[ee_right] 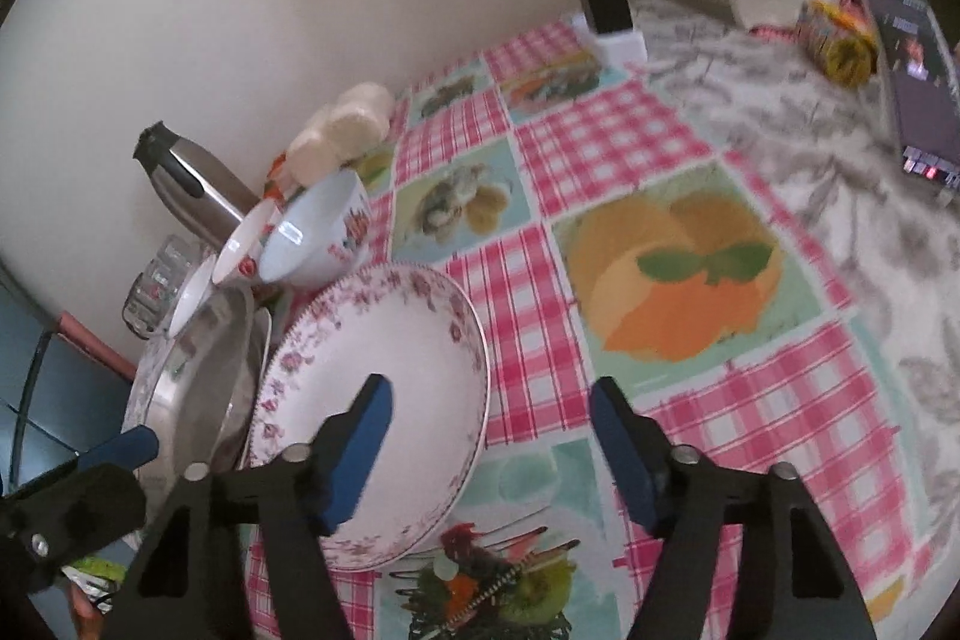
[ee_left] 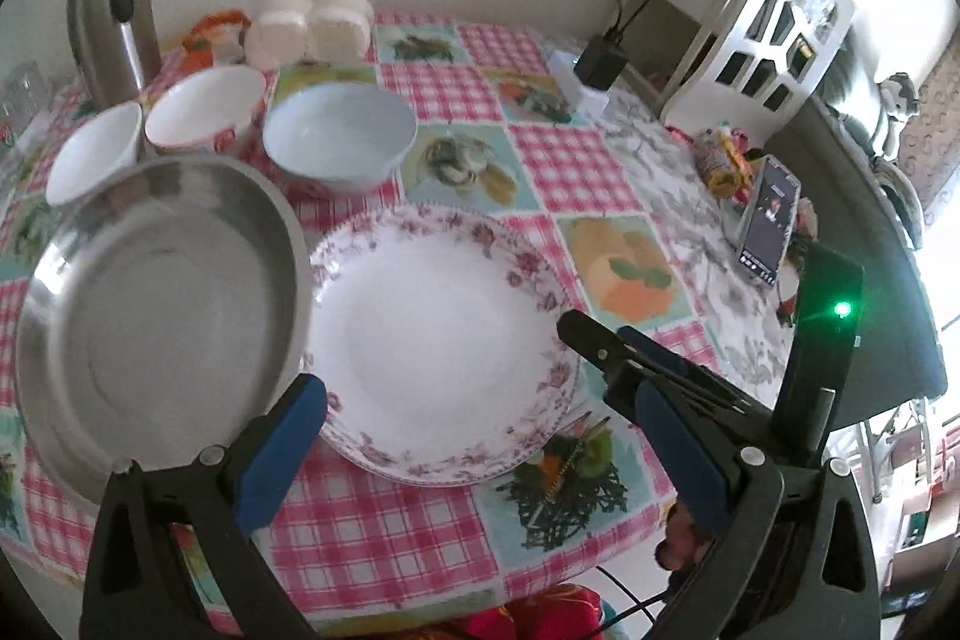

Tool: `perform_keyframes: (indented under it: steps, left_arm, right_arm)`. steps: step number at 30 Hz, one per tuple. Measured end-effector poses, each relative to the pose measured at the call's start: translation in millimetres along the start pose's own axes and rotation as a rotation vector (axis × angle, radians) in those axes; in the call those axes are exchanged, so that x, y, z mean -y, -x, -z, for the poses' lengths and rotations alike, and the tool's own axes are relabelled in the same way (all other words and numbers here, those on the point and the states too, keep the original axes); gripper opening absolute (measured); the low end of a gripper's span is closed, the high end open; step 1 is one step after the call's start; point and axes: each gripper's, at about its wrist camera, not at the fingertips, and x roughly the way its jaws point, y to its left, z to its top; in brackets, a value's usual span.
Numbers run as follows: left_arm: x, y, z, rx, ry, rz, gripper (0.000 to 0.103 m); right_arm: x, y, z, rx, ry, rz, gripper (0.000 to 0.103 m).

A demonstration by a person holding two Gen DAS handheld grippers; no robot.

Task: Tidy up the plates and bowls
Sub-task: 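Grasp the rim of the floral-rimmed white plate with both tools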

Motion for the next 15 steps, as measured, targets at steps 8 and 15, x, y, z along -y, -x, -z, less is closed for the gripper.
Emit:
perform_keyframes:
  steps: [8,15]
  left_arm:
    - [-9,-24,3,-0.052,0.081,-0.028,0.096]
    - [-14,-28,4,-0.054,0.096,-0.041,0.096]
  right_arm:
    - [13,-25,4,-0.057,-0.062,-0.043,0.038]
    - [7,-37,3,-0.074,-0.051,-0.056,0.015]
